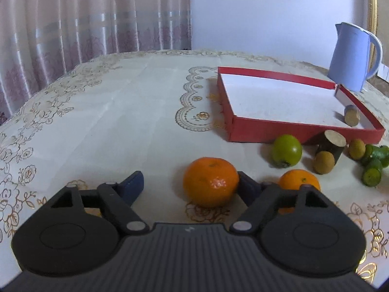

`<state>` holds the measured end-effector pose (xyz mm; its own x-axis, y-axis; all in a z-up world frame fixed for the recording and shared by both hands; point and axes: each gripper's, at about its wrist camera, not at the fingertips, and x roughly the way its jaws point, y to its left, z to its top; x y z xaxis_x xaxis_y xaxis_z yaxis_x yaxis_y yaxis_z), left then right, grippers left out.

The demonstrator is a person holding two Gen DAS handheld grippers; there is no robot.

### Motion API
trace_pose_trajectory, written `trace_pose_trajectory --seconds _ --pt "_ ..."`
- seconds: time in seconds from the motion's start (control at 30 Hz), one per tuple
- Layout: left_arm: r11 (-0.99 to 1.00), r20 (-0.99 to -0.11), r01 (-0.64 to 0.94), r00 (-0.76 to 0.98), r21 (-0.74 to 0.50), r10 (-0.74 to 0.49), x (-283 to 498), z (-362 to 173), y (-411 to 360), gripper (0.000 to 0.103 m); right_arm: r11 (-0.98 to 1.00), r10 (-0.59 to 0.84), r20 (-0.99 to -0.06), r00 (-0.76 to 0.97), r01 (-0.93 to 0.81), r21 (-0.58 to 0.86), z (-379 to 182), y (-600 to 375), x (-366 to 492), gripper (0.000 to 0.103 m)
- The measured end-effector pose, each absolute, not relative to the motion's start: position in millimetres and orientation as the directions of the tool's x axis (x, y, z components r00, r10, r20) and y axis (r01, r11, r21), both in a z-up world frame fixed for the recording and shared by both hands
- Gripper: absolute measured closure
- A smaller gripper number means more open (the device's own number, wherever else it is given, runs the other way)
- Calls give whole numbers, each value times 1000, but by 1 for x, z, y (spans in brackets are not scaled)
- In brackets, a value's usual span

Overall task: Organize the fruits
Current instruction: 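Lower the left gripper onto the small mandarin and close it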

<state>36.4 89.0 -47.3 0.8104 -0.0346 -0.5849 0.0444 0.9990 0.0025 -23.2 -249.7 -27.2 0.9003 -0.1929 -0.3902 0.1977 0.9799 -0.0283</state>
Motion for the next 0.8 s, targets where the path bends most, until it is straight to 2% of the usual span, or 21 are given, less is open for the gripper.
trace_pose_trajectory --seconds 0.1,0.13,0.17,0.27,0.53,0.8 --pt "997 -571 79 819 19 -54 30 -47 80 48 980 -193 -395 898 198 -29 -27 -250 -23 9" --pt "996 -569 91 820 19 -64 29 -47 77 58 980 -192 -397 897 197 -30 -28 -249 -22 9" --pt "995 -568 101 820 21 -71 28 -46 74 61 980 -192 -397 898 196 -30 -28 -249 -22 9" --pt "994 -560 96 827 47 -54 25 -47 68 61 980 -192 -393 899 197 -29 -28 -249 -22 9" --pt "996 -558 86 827 2 -70 28 -42 73 62 976 -209 -376 903 215 -27 -27 -249 -26 9" --pt "993 -515 117 851 0 -100 35 -19 65 62 967 -241 -369 898 253 -16 -27 -252 -29 9"
